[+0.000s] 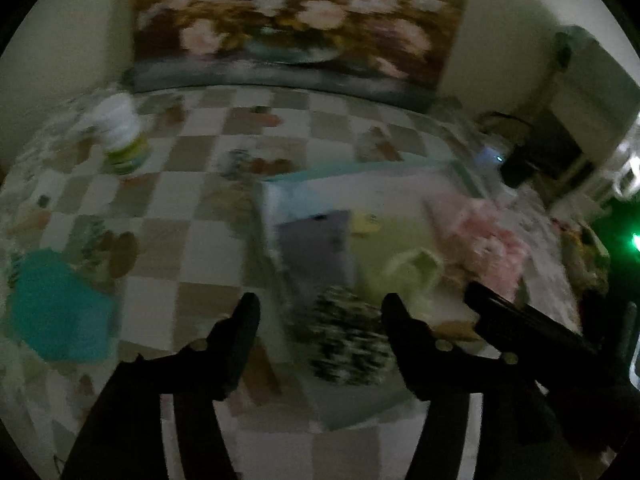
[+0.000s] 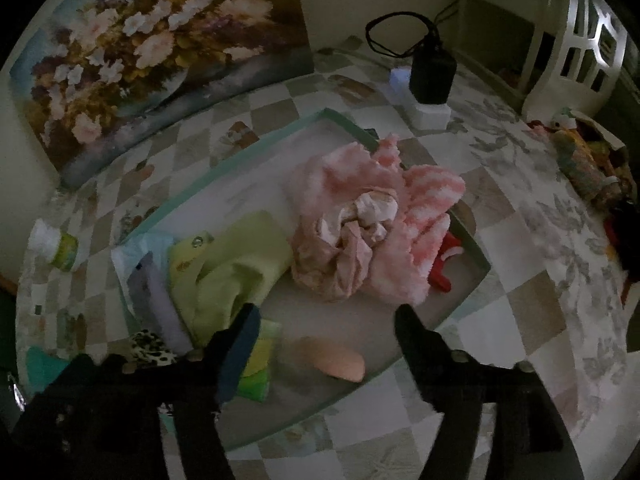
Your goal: Organize soft objects
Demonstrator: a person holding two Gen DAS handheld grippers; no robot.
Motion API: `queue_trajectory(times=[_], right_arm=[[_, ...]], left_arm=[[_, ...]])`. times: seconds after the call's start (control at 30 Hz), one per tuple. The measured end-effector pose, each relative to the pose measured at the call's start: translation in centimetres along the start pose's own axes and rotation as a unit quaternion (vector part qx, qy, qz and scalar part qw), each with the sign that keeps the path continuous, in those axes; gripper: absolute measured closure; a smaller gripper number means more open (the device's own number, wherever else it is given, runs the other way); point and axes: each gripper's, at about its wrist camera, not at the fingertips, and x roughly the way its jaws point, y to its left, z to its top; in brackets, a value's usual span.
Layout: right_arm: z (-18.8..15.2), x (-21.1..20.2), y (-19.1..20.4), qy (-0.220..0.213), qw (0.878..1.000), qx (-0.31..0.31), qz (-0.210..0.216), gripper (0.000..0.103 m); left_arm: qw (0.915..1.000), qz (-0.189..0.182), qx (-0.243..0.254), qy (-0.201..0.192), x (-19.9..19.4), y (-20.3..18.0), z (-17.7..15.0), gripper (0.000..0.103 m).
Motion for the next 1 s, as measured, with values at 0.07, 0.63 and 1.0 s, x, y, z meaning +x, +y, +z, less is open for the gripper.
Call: queue_trajectory(times=[0.07, 0.63, 1.0], right_arm=[[0.0, 0.1, -0.2, -0.002, 1.0, 0.0, -0.009, 0.007], [-0.5, -0.4, 1.1, -0.003, 0.999, -0.033, -0.022, 0.0], [-1.5, -2.9, 2.6, -0.03, 0.998, -0.048, -0.013, 0.0]], left_arm=[[0.9994, 0.03, -0.015, -0.009, 0.0, 1.0, 0.2, 0.007], [0.9935, 0.093, -0.066, 0.0, 0.6, 5.3, 0.4, 0.0], [0.9882, 0.143, -0.053, -0.005, -1.2, 6.6, -0.3, 0.0]])
